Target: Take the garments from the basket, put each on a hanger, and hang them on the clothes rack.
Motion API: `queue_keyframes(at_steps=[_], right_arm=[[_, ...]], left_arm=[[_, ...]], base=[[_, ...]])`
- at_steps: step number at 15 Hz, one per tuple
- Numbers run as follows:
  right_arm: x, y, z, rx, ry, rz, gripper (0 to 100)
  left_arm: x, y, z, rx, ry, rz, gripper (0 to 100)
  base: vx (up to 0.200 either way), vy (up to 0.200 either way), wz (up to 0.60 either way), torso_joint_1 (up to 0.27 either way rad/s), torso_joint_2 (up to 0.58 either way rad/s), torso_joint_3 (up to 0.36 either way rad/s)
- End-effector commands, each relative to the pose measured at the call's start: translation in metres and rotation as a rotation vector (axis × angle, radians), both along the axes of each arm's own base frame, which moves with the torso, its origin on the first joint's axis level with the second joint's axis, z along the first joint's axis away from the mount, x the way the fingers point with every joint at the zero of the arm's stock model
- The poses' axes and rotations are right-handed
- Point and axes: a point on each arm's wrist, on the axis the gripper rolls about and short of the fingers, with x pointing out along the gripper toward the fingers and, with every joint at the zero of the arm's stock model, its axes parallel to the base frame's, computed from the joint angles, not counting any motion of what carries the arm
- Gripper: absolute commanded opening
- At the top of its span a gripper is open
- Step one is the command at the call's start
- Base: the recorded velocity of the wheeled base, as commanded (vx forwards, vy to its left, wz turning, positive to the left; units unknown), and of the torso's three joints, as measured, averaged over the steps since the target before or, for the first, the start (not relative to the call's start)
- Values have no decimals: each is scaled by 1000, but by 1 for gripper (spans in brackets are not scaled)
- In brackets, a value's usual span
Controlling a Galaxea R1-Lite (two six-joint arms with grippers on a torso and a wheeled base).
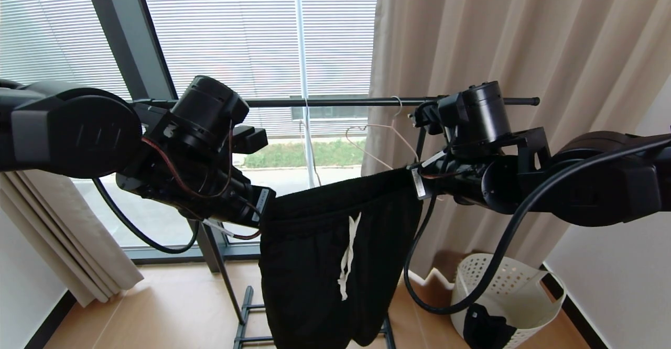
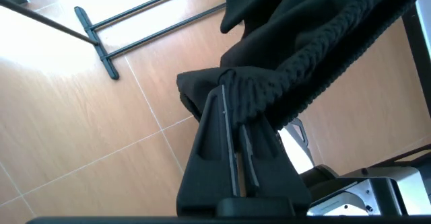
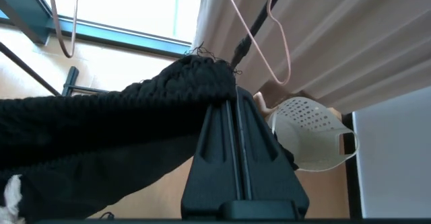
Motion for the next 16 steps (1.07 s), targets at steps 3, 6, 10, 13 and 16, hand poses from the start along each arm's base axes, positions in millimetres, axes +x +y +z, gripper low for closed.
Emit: queue_keyframes(at_steps=[3,6,10,13,16], right_arm=[[9,-16,3,-7,-9,-43,0],[16,-33,9,-11,-26,-88,0],[28,-60,19,-13,-50,-159,0],[28,-64,18,-24,-43,-164,0],[18,-57,12,-39,-18,-131,0]], left_arm=[[-2,26,13,-13,-35,70,0],[-9,39,6,0,-7,102,0],[-14,53,3,0,-11,138,0],[-10,56,3,-10,-32,154,0],[-1,53,6,-39,-101,147,0]], base=[[0,0,0,0,0,0],[0,0,0,0,0,0],[0,0,0,0,0,0],[0,0,0,0,0,0],[0,0,0,0,0,0]])
